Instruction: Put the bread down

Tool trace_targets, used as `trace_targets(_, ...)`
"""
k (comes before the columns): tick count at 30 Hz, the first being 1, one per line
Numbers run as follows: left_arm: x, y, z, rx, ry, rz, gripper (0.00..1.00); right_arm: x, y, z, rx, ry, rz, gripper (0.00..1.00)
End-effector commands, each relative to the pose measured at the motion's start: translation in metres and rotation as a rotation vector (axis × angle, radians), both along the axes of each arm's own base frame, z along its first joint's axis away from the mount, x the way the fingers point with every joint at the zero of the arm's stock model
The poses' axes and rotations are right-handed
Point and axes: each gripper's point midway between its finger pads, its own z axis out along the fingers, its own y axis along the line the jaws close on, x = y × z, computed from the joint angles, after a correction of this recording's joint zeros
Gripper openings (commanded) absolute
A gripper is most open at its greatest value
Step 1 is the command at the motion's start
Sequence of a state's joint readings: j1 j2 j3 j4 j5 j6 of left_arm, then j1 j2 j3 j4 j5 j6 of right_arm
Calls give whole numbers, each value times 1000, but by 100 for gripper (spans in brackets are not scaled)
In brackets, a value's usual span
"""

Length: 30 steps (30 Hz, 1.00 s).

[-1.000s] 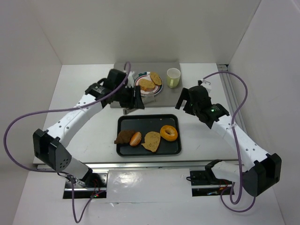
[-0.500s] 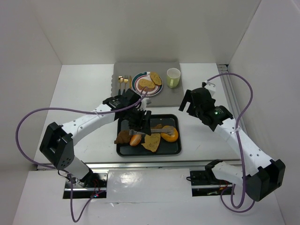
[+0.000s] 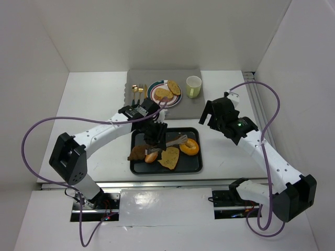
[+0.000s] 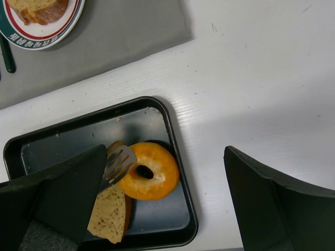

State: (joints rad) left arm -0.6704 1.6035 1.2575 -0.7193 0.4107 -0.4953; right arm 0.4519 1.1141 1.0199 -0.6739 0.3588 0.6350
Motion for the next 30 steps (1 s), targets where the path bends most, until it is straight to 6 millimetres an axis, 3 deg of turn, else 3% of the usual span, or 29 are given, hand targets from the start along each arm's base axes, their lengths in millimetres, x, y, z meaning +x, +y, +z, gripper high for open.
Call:
trace_targets(1,2,-9,33,-63,-49,-49,39,0,1,1,1,-7,-6,100)
trace_targets(8,1,-8,60,-78,-82,-87,17,1,1,-2,1,-7,-6,100)
trace_targets(11,15,0,72,-49,-129,-52,9,1,1,-2,1,-7,-6,100)
trace_targets(16,48,36,94,-3,-200,42,4,1,1,-2,1,-7,-6,100)
trace_targets(19,78,61,112,-3,-267,150,3,4,2,4,10,-26,-6,100)
trace_targets(23,134,89,126,8,-371,349,3,8,6,1,16,-24,1,100)
trace_targets(24,157,92,133,-25,-428,389,3,9,7,-4,3,-10,6,100)
trace_targets(26,178,95,133,-59,-456,449,3,12,8,-7,-11,3,12,100)
trace_targets(27,192,100,122,-57,-445,466,3,15,9,-7,-13,7,13,100)
trace_targets(29,218,100,127,-92,-474,511,4,15,9,-10,-17,15,13,100)
trace_targets(30,234,103,109,-73,-448,525,4,17,10,-6,-12,6,13,100)
